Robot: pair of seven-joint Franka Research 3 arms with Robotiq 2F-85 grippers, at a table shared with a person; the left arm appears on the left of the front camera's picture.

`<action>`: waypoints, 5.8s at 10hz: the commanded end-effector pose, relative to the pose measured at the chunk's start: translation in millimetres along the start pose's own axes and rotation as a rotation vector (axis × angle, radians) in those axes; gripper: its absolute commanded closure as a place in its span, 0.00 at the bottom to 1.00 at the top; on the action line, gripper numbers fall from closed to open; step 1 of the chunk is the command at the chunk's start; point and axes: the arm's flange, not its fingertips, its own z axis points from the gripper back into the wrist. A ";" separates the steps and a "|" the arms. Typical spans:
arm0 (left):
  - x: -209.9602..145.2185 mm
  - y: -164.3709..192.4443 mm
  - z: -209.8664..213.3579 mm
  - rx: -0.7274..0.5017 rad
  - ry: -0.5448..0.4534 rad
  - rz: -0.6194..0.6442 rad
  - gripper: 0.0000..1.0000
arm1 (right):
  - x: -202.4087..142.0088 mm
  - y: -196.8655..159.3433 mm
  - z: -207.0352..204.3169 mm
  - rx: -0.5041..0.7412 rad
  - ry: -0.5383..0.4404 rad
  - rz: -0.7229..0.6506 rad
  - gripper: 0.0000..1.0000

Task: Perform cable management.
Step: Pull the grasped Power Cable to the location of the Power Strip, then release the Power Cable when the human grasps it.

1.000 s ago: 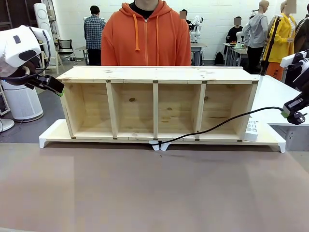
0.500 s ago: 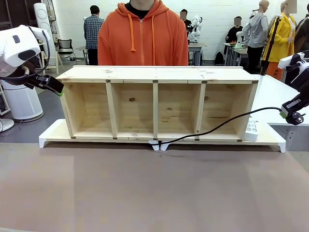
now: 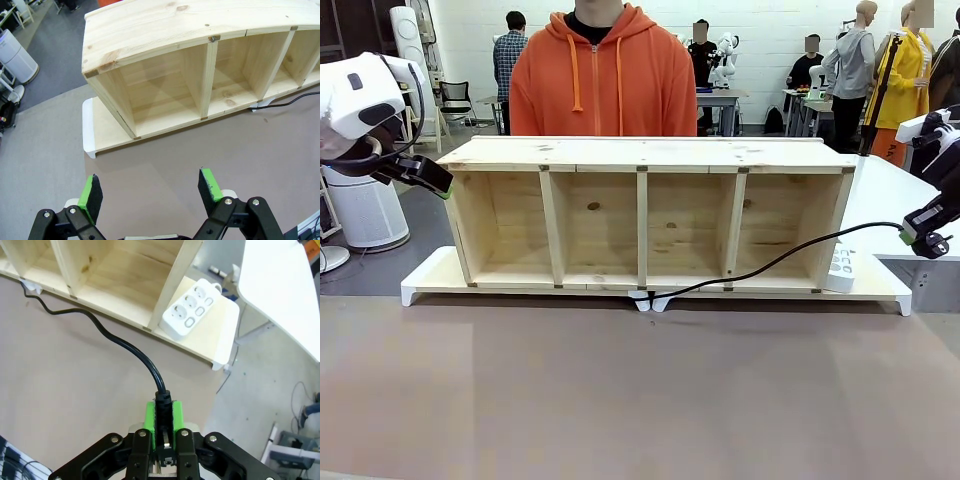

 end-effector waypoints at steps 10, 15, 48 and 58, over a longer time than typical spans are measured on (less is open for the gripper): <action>0.7 -0.2 -0.5 0.002 -0.004 0.000 0.00 | 73.7 -73.5 1.1 -0.023 -0.133 -0.061 0.84; 0.7 -0.2 -0.5 0.002 -0.004 0.000 0.00 | 103.7 -94.7 -26.9 -0.039 -0.144 -0.115 0.84; 0.7 -0.2 -0.5 0.002 -0.004 0.000 0.00 | 112.6 -99.0 -56.5 0.000 -0.052 -0.168 0.84; 0.7 -0.2 -0.5 0.002 -0.004 0.000 0.00 | 112.6 -99.0 -56.5 0.000 -0.052 -0.168 0.84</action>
